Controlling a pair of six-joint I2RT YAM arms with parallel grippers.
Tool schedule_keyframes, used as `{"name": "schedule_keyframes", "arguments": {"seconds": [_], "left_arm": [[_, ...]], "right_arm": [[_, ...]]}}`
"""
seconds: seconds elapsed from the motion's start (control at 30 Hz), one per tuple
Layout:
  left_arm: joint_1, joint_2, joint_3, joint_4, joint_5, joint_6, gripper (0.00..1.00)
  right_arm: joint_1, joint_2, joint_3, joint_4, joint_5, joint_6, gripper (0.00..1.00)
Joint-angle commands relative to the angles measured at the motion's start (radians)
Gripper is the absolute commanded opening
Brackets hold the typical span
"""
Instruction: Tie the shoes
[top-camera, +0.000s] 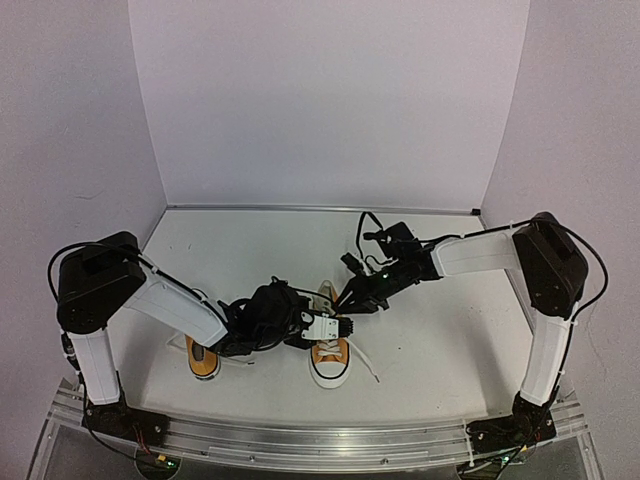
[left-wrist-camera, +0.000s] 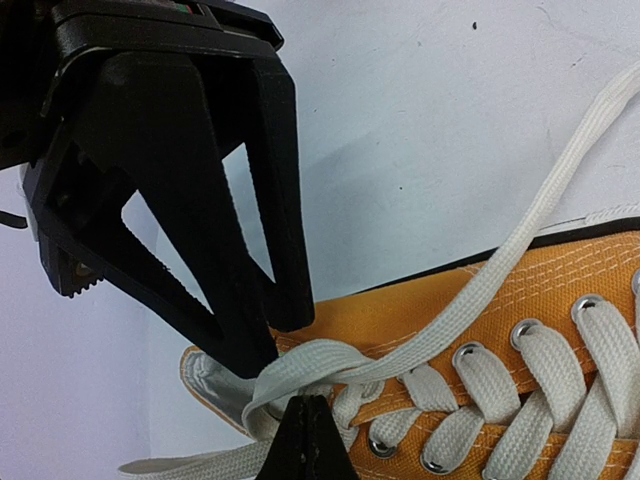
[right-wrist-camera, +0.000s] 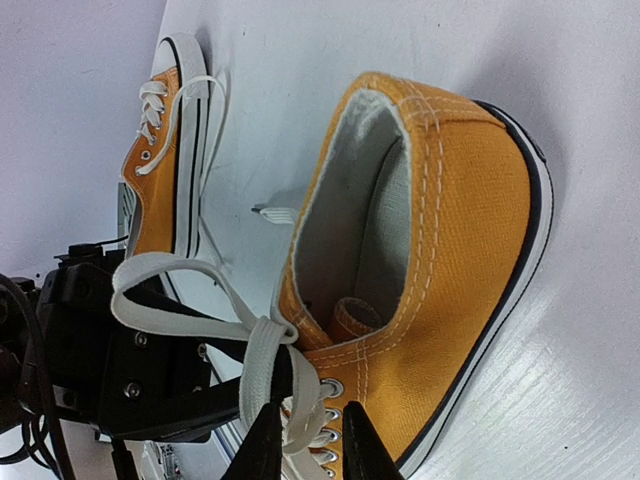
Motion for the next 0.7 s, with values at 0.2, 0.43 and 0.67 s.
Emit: {"name": "schedule_keyframes", "arguments": {"seconds": [0.2, 0.43, 0.67], "left_arm": [[0.002, 0.019, 0.008, 0.029, -0.02, 0.004, 0.0], [0.002, 0.025, 0.012, 0.032, -0.02, 0.003, 0.0], [0.002, 0.029, 0.017, 0.032, -0.02, 0.006, 0.0]], "right_arm": [[0.008, 0.0, -0.018, 0.035, -0.046, 0.002, 0.22], [0.022, 0.014, -0.018, 0.048, -0.053, 0.003, 0.22], [0.026, 0.025, -0.019, 0.049, -0.052, 0.003, 0.19]]}}
